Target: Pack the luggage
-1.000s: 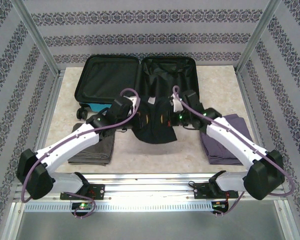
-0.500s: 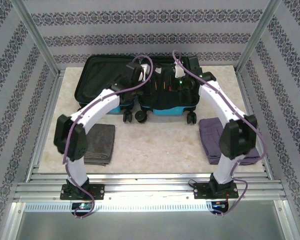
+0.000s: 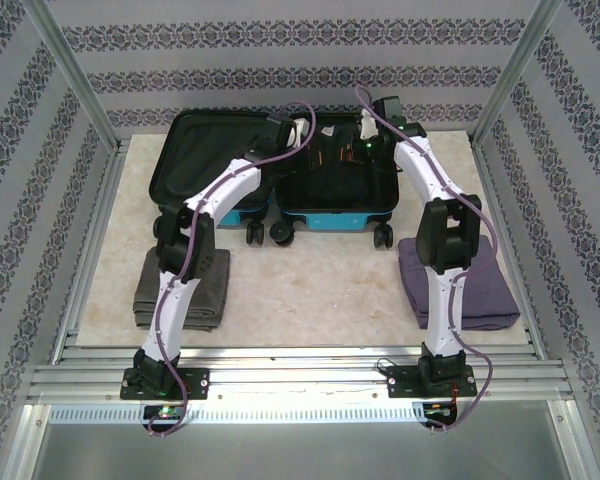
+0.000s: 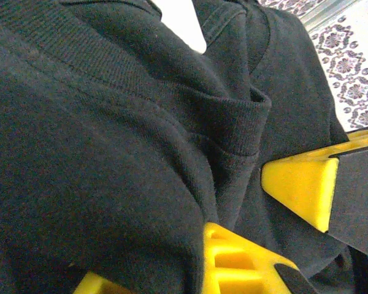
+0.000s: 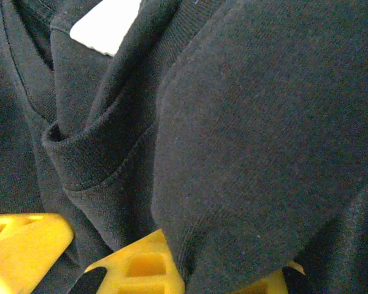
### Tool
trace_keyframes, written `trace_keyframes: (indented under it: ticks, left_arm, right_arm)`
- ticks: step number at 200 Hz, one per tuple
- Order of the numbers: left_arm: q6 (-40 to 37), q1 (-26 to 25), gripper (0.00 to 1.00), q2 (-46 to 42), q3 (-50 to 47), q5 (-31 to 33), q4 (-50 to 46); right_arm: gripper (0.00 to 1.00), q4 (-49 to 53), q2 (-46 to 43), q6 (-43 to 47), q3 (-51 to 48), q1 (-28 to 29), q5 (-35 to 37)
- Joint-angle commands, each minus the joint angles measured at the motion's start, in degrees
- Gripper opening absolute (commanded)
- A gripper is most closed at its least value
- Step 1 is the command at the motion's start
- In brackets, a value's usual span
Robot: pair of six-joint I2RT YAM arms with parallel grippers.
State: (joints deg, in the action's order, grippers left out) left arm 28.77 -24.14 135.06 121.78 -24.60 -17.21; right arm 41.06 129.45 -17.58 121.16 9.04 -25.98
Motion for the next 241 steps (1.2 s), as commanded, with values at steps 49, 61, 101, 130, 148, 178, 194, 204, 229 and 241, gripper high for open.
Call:
trace_keyframes:
  ticks: [49,61,101,130,148,178,194,204,229,241]
  left_arm:
    - [0.2,1.0,0.70,5.0,9.5,1.5,-0.6]
    - [0.5,1.8,0.79,4.9,10.1,1.5,-0.6]
    - [0.0,3.5,0.84,2.3,10.5,2.9,-3.0]
    - [-1.8,3.6,0.85,-0.1,9.6,5.2,-5.7]
    - [-1.8,3.5,0.85,-1.7,8.3,5.6,-6.5]
    - [-1.3,3.3,0.85,-3.7,7.9,5.5,-10.1]
    - [-1.7,2.1,0.85,-5.8,6.6,6.7,-13.0]
    - [-2.1,0.8,0.85,-7.8,4.3,8.1,-13.9]
    - [-2.0,-3.8,0.86,-14.0,-5.0,10.3,-13.2]
    - [-0.6,-6.2,0.86,-17.4,-11.2,10.6,-11.1]
  right_arm:
    - [0.22,3.7,13.7,-0.6,19.9,-2.8,-0.5]
    - [0.30,5.7,16.8,-1.2,25.3,-3.3,-0.2]
    - [0.54,5.3,18.4,-3.0,29.5,-5.1,-0.7]
    - [0.59,4.8,14.7,-2.2,26.8,-6.2,-0.5]
    - [0.60,3.7,10.5,-1.3,22.5,-6.6,-0.8]
    - [0.60,1.0,1.0,0.3,11.2,-7.1,-0.8]
    - [0.60,-1.8,-6.0,1.1,2.1,-7.3,0.2]
    - [0.61,-3.1,-10.5,1.6,-3.6,-7.7,1.0]
    - [0.61,-6.6,-21.3,1.1,-17.5,-9.9,1.7]
    - [0.62,-9.0,-26.2,-0.3,-24.4,-11.5,1.7]
